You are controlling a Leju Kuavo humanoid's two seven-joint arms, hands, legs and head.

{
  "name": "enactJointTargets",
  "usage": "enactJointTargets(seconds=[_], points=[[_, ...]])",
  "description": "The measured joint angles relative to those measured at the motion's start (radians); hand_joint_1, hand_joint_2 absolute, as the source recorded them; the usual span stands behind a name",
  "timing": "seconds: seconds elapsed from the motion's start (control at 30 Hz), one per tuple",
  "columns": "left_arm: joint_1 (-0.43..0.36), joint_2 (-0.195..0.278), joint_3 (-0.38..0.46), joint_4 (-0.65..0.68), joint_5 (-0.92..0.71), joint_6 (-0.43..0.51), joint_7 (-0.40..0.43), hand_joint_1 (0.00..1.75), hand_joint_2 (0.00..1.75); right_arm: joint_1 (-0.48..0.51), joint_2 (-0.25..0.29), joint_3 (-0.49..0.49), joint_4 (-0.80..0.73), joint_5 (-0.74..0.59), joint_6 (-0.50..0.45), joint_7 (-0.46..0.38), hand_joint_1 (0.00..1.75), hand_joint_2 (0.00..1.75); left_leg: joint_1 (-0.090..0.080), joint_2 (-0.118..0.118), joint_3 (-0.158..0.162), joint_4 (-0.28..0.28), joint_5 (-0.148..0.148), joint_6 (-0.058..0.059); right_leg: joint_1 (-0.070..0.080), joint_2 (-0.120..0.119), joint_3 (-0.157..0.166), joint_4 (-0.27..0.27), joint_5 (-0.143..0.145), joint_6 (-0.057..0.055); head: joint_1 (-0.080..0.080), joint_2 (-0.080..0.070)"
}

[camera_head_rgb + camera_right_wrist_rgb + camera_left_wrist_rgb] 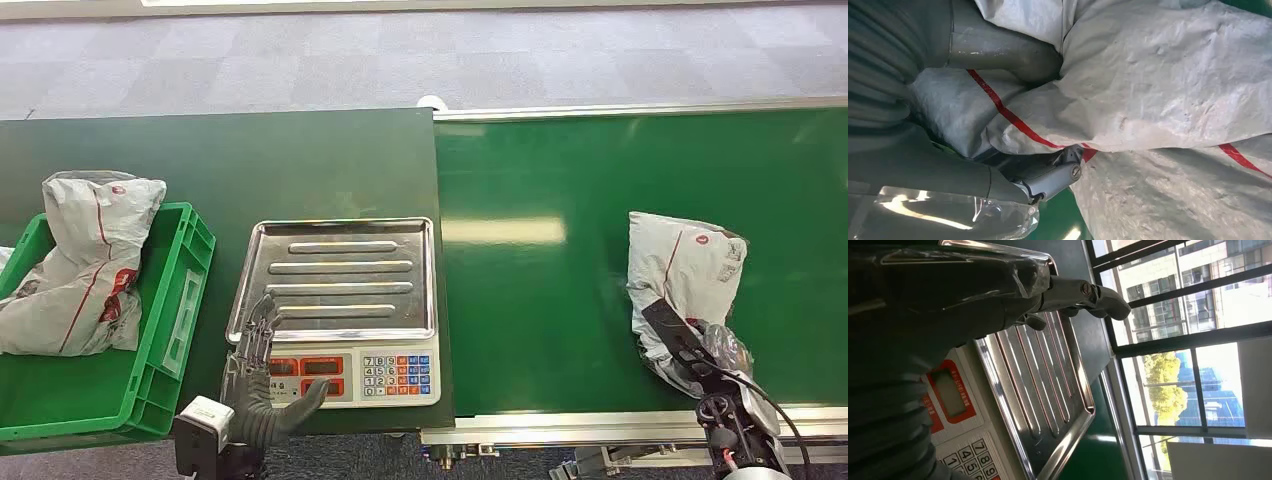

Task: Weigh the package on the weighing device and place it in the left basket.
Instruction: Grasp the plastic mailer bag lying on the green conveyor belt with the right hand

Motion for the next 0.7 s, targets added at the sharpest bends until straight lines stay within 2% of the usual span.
enactJointTargets(seconds=[0.1, 0.2, 0.3, 0.43, 0.6, 0.7], points=[[0.005, 0.000, 0.000, -0.001, 0.001, 0.014, 0.000, 0.00, 1.75, 0.012, 0.012, 0.000, -0.037, -0.025, -0.074, -0.033, 1.75, 1.75, 0.000, 0.000, 0.000, 0.000, 0.000, 0.000, 0.000, 0.000, 0.000, 0.000, 0.000, 0.000, 0.000, 0.000], [0.011, 0.001, 0.001, -0.008, 0.003, 0.034, -0.005, 0.00, 1.75, 0.037, 0.036, 0.003, -0.143, -0.068, -0.156, -0.072, 1.75, 1.75, 0.000, 0.000, 0.000, 0.000, 0.000, 0.000, 0.000, 0.000, -0.001, 0.000, 0.000, 0.000, 0.000, 0.000], [0.014, 0.002, 0.001, -0.012, 0.004, 0.040, -0.010, 0.00, 1.75, 0.061, 0.056, 0.007, -0.242, -0.088, -0.180, -0.086, 1.75, 1.75, 0.000, 0.000, 0.000, 0.000, 0.000, 0.000, 0.000, 0.000, -0.001, 0.000, 0.000, 0.000, 0.000, 0.000], [0.016, 0.004, 0.005, -0.016, -0.006, 0.054, -0.028, 0.00, 1.75, 0.119, 0.080, 0.030, -0.400, -0.092, -0.244, -0.146, 1.75, 1.75, 0.000, 0.000, 0.000, 0.000, 0.000, 0.000, 0.000, 0.000, -0.001, 0.000, 0.000, 0.000, 0.000, 0.000], [0.015, 0.006, 0.015, -0.017, -0.017, 0.057, -0.039, 0.00, 1.75, 0.169, 0.103, 0.063, -0.556, -0.083, -0.267, -0.164, 1.75, 1.75, 0.000, 0.000, 0.000, 0.000, 0.000, 0.000, 0.000, -0.001, -0.001, 0.000, 0.000, 0.000, 0.000, 0.000], [0.013, 0.008, 0.023, -0.017, -0.032, 0.071, -0.059, 0.00, 1.75, 0.204, 0.112, 0.091, -0.642, -0.076, -0.302, -0.209, 1.75, 1.75, 0.000, 0.000, -0.001, 0.000, 0.000, 0.000, 0.000, -0.002, -0.001, 0.000, 0.000, 0.000, 0.000, 0.000]])
